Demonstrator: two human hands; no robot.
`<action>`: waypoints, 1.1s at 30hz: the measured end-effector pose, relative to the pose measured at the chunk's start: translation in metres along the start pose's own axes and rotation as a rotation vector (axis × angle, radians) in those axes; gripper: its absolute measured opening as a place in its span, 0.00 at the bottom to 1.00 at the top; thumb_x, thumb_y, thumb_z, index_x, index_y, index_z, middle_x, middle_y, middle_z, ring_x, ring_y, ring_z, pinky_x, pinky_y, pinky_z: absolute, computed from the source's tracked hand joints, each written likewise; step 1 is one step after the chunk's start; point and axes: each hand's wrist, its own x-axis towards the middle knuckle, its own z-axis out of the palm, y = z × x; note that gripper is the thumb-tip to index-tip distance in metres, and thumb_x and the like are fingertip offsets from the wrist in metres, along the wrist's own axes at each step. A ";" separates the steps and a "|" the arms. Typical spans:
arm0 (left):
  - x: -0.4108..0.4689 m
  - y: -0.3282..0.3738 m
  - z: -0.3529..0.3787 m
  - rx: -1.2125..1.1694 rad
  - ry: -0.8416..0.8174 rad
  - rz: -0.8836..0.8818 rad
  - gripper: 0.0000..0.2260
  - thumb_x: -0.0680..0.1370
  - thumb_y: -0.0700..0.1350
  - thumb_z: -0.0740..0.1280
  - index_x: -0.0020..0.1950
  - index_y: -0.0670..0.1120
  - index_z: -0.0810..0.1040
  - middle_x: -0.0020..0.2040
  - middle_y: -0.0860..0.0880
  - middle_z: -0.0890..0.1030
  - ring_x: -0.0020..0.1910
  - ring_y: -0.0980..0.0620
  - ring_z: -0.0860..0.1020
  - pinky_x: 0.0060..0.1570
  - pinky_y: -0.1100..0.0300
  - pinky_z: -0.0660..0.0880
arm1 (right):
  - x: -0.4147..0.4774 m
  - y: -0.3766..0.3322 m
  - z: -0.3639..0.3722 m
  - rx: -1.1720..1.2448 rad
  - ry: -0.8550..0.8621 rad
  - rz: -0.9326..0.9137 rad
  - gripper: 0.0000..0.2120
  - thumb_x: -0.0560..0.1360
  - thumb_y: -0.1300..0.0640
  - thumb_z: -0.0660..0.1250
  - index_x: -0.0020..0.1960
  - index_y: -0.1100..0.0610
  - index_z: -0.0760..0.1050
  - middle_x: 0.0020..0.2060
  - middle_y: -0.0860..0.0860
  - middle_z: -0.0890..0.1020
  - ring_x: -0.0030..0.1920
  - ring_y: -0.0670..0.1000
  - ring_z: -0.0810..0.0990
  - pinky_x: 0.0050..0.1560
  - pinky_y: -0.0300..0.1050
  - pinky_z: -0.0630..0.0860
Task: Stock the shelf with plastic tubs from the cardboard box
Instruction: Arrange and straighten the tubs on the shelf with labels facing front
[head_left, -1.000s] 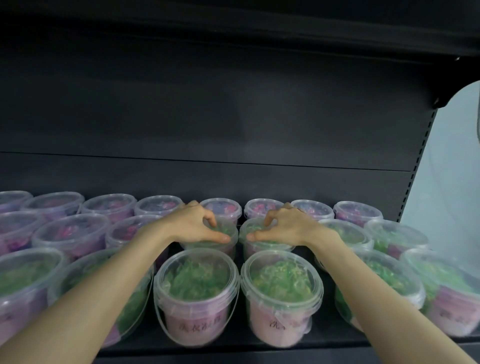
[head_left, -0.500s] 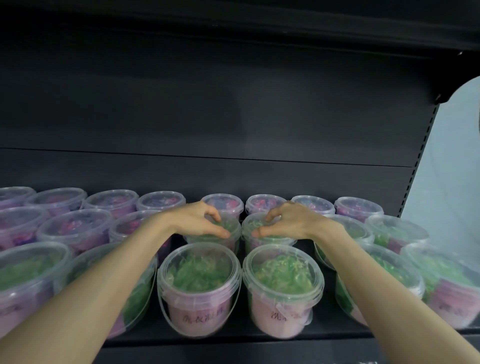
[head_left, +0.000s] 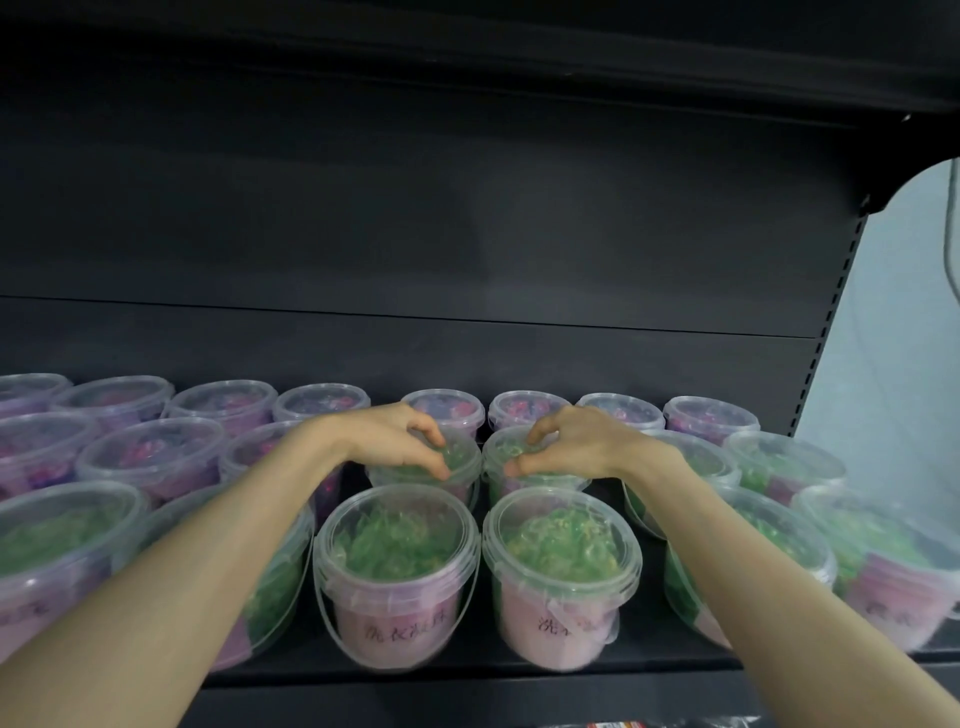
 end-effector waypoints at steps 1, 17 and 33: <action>0.000 0.000 0.001 -0.003 0.004 0.002 0.18 0.68 0.61 0.72 0.54 0.57 0.76 0.61 0.57 0.71 0.62 0.56 0.69 0.62 0.60 0.65 | 0.000 -0.001 0.000 0.003 0.006 0.001 0.27 0.64 0.35 0.68 0.53 0.54 0.80 0.57 0.50 0.79 0.54 0.50 0.76 0.52 0.46 0.72; 0.011 0.000 0.003 0.053 0.168 0.021 0.17 0.68 0.64 0.69 0.48 0.54 0.79 0.56 0.55 0.77 0.56 0.54 0.75 0.57 0.57 0.71 | 0.005 -0.001 -0.003 0.032 0.039 0.004 0.27 0.68 0.33 0.64 0.50 0.55 0.81 0.53 0.53 0.82 0.55 0.54 0.78 0.56 0.49 0.75; 0.105 -0.008 -0.014 0.151 0.156 -0.113 0.32 0.63 0.69 0.70 0.60 0.52 0.73 0.53 0.52 0.75 0.44 0.55 0.75 0.39 0.61 0.73 | 0.111 0.025 -0.006 -0.121 -0.044 0.029 0.25 0.67 0.35 0.64 0.57 0.48 0.76 0.55 0.51 0.79 0.55 0.55 0.76 0.51 0.47 0.73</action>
